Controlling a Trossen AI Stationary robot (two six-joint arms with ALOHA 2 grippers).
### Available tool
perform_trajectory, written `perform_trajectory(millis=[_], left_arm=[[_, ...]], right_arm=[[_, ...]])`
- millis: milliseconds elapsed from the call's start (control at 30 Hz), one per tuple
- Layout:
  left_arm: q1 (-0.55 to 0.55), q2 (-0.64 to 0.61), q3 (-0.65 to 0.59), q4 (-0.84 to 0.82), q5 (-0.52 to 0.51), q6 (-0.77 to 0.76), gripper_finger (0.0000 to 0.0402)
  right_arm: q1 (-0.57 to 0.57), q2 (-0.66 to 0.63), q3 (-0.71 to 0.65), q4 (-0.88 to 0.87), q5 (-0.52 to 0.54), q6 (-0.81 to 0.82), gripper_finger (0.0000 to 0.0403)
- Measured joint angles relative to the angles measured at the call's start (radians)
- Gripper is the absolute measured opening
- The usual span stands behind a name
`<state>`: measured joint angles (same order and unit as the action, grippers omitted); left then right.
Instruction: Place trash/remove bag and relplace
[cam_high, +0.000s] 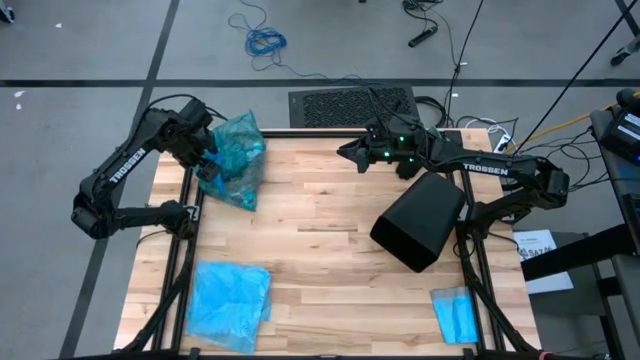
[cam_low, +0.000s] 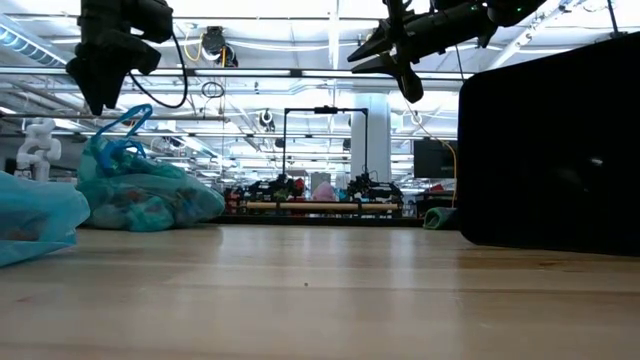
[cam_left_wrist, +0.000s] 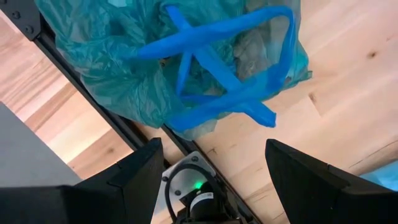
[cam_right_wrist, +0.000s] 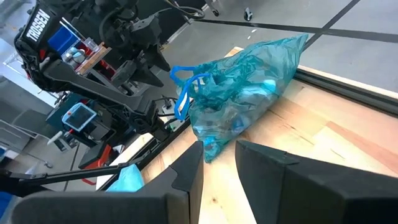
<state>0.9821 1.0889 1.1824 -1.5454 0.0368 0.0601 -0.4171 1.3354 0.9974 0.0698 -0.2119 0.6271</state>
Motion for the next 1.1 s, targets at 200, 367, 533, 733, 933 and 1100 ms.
perform_trajectory(millis=[200,367,533,733,933,1100], left_arm=[[0.000,0.000,0.000,0.036,0.000,0.000,0.0274],[0.000,0.000,0.000,0.087,0.000,0.000,0.0274],[0.000,0.000,0.000,0.136,0.000,0.000,0.0274],[0.000,0.000,0.000,0.183,0.000,-0.001,0.0274],[0.000,0.000,0.000,0.208,0.001,-0.001,0.0274],[0.000,0.000,0.000,0.209,0.001,-0.001,0.0274]], right_arm=[[0.000,0.000,0.000,0.002,0.000,0.024,0.0087],[0.000,0.000,0.000,0.017,-0.003,0.046,0.0086],[0.000,0.000,0.000,0.017,-0.003,0.039,0.0086],[0.000,0.000,0.000,0.017,-0.003,0.022,0.0086],[0.000,0.000,0.000,0.017,0.002,0.003,0.0086],[-0.002,0.000,0.000,0.017,0.002,0.000,0.0086]])
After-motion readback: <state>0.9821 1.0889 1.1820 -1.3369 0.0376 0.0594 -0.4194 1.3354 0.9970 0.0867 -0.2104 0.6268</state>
